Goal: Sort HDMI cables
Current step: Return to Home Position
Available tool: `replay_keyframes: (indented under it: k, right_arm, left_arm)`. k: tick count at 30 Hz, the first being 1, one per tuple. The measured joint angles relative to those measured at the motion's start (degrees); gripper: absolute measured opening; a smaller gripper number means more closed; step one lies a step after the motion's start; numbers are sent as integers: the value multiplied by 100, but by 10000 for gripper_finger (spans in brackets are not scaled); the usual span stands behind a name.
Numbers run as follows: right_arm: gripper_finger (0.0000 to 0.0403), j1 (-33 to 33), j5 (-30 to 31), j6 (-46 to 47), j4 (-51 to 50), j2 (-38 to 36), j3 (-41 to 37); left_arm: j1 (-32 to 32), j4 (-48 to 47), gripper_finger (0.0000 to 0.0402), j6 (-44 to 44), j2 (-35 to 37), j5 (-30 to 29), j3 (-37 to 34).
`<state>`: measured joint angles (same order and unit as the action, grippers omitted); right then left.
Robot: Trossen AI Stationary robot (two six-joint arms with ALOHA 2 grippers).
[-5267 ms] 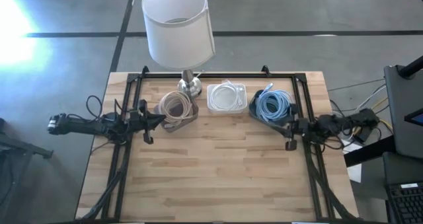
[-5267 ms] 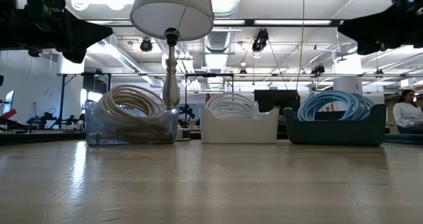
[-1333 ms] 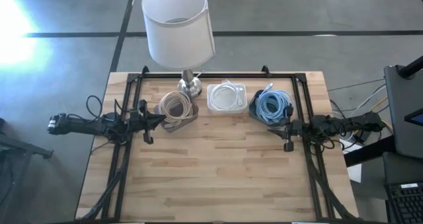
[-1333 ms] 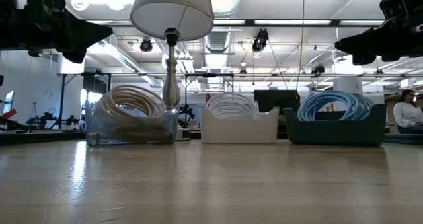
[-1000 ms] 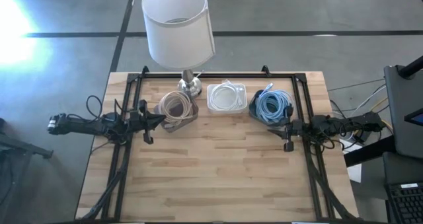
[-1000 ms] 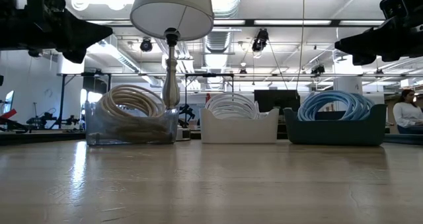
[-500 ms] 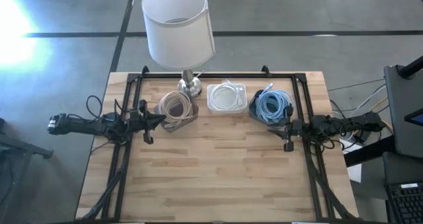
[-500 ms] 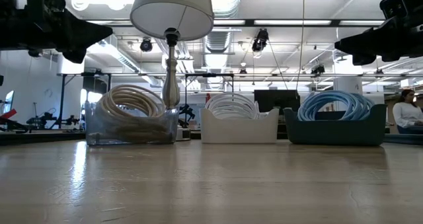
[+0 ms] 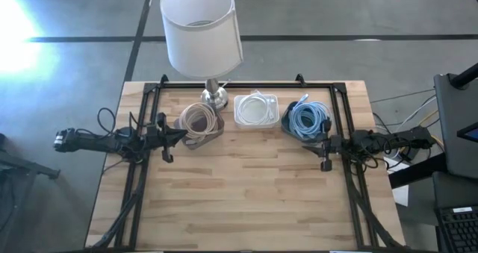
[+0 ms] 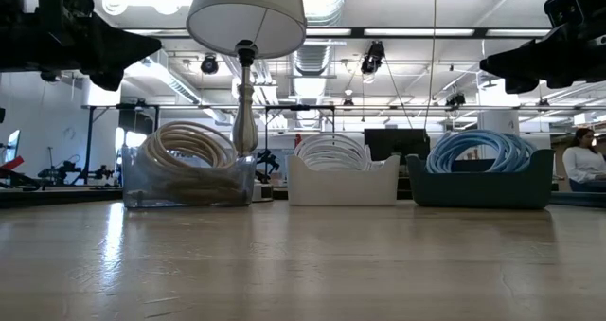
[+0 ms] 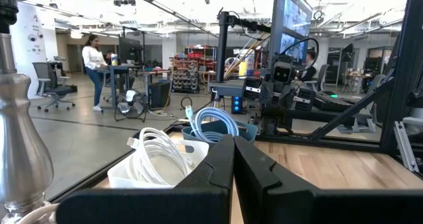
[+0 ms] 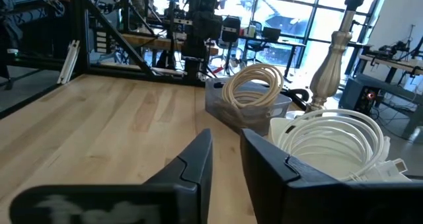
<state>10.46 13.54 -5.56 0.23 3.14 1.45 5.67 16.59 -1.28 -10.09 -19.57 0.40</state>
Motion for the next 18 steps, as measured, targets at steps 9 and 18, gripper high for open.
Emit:
replay_keyframes:
  k: [9, 18]
  right_arm:
    - [89, 0, 0, 0, 0, 1, 0]
    - [76, 0, 0, 0, 0, 0, 0]
  left_arm:
    - [-4, 0, 12, -1, 0, 1, 0]
    - [-4, -1, 12, 0, 1, 1, 0]
